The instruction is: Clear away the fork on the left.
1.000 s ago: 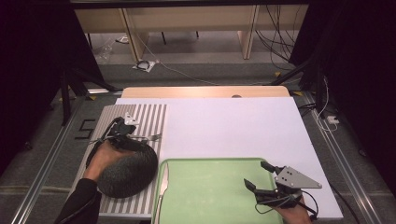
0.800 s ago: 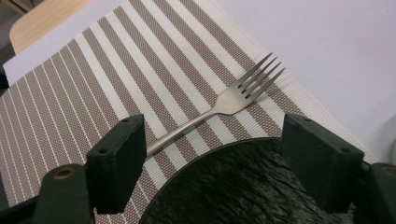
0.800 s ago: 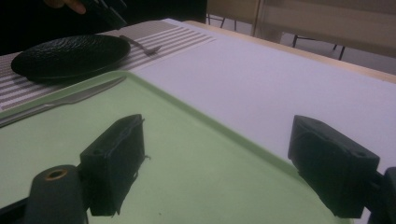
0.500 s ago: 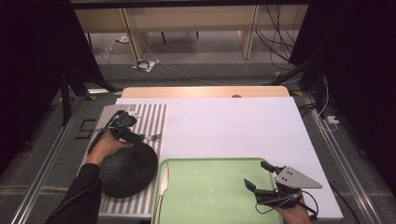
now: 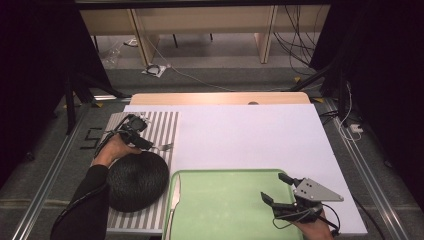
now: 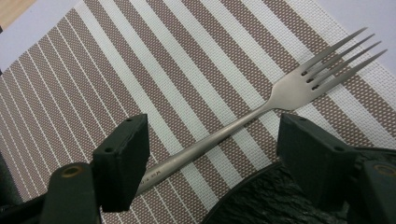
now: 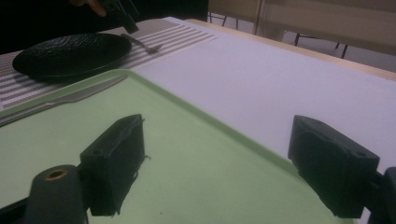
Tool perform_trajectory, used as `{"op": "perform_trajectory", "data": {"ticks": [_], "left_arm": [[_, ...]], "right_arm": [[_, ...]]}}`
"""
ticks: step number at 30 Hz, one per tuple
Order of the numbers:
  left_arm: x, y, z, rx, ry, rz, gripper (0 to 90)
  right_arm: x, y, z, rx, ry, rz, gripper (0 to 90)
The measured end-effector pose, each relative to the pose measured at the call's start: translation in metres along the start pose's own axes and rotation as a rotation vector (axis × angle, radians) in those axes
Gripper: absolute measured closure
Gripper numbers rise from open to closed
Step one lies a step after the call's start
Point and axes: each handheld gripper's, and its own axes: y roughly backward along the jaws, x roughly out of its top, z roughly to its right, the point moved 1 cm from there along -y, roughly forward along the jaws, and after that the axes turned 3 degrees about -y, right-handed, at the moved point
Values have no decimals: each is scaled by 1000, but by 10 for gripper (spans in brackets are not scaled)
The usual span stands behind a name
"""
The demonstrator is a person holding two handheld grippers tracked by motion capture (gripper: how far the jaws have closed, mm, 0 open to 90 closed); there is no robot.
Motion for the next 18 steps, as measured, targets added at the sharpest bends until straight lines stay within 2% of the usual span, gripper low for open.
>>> {"op": "perform_trajectory", "data": {"ticks": [3,6,13,18], "left_arm": [[3,-3,0,14,-26,-24,265],[4,-6,-1,3,-54,-54,268],[8,-11,-4,-2,-66,-83,289],[11,-15,-3,-11,-100,-105,305]], "right_arm": [[0,0,0,0,0,-4,195],[0,0,0,0,2,-2,195],[0,-1,0,3,1,-4,195],[-1,-3,-1,5,8,-6,195]]}}
